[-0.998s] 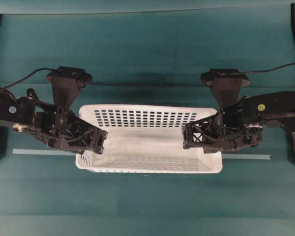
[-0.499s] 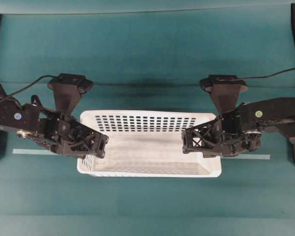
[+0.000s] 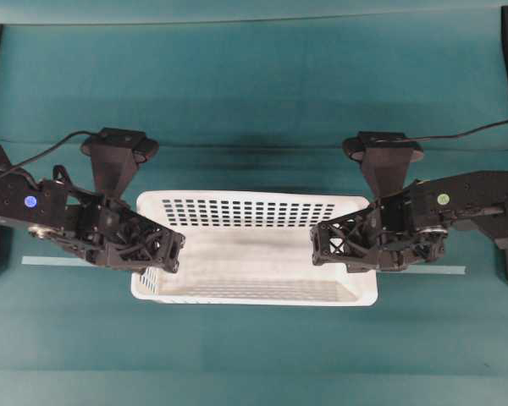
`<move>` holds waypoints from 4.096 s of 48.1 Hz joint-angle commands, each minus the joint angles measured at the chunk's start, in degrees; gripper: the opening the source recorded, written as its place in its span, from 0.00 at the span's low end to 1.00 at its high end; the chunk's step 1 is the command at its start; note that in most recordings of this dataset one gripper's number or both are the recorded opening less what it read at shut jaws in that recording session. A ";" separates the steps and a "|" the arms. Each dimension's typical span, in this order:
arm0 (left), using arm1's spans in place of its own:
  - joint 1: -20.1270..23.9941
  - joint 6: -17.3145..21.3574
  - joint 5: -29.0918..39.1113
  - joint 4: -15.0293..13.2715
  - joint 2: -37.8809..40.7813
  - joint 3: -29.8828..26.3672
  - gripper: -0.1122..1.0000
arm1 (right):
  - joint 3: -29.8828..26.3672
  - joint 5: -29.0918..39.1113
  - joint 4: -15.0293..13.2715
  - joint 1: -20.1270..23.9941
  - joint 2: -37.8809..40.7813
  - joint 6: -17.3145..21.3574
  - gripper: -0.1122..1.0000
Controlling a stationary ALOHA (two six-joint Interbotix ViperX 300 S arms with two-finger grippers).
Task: Lift the white basket with both hands.
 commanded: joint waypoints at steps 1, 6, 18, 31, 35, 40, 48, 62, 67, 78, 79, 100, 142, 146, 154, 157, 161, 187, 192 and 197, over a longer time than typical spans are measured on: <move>0.26 0.44 -1.85 0.44 0.35 -0.79 0.14 | -0.70 -1.93 -0.26 0.79 0.97 -0.62 0.25; 0.26 0.44 -2.02 0.44 0.44 -0.70 0.14 | -0.53 -1.93 -0.35 0.70 0.97 -0.70 0.25; 0.26 0.70 -2.37 0.44 0.09 0.44 0.14 | 0.26 -2.02 -0.35 0.70 0.97 -0.62 0.25; 0.26 0.79 -7.47 0.44 -0.97 2.81 0.13 | 0.53 -3.78 -0.26 0.35 1.14 -0.62 0.25; 0.26 0.79 -8.44 0.44 -1.32 3.25 0.13 | 0.53 -3.96 -0.35 0.26 0.97 -0.70 0.25; 0.53 0.79 -8.44 0.44 -1.49 3.60 0.17 | 0.53 -4.04 -0.53 0.26 0.97 -0.70 0.26; 0.79 0.62 -8.26 0.44 -1.93 4.13 0.51 | 0.53 -4.48 -1.49 0.00 0.97 -0.62 0.53; 0.79 0.97 -6.68 0.44 -2.02 4.48 0.95 | 0.18 -4.66 -2.72 -1.05 0.79 -0.44 0.97; 0.70 0.88 -6.68 0.44 -2.11 4.31 0.96 | 0.18 -4.39 -2.72 -1.67 0.26 -0.53 0.96; 0.53 1.14 -5.71 0.44 -5.45 3.52 0.96 | -0.70 1.58 -2.72 -2.46 -4.39 -0.53 0.96; 0.44 1.14 -5.45 0.44 -5.89 3.52 0.96 | -0.88 2.29 -2.72 -2.55 -5.01 -0.53 0.96; 2.64 3.60 -4.83 0.44 -21.18 6.68 0.96 | -1.76 -0.44 -6.68 -4.39 -18.46 -4.22 0.96; 7.03 33.84 -23.99 0.44 -37.71 11.25 0.95 | 2.29 -30.32 -10.11 -8.53 -23.91 -36.04 0.96; 7.03 39.55 -26.63 0.44 -38.14 11.43 0.95 | 2.90 -32.43 -10.11 -8.35 -24.70 -40.34 0.96; 6.77 48.69 -27.60 0.44 -39.90 11.60 0.95 | 5.71 -37.18 -10.20 -7.47 -28.21 -49.83 0.96; 6.59 51.24 -27.51 0.44 -40.96 11.60 0.95 | 7.12 -38.14 -10.11 -7.29 -29.97 -52.82 0.95; 6.50 53.88 -27.51 0.44 -42.80 11.69 0.95 | 8.88 -39.20 -10.20 -6.68 -32.26 -57.39 0.95; 6.15 56.25 -27.42 0.44 -50.71 13.62 0.95 | 16.44 -43.15 -10.20 -5.63 -44.82 -66.09 0.95; 5.89 55.99 -27.51 0.44 -51.59 14.15 0.95 | 17.23 -43.24 -10.20 -5.63 -45.26 -66.01 0.95; 5.19 56.16 -27.42 0.44 -51.86 14.24 0.95 | 17.67 -43.51 -10.11 -5.63 -45.09 -66.01 0.95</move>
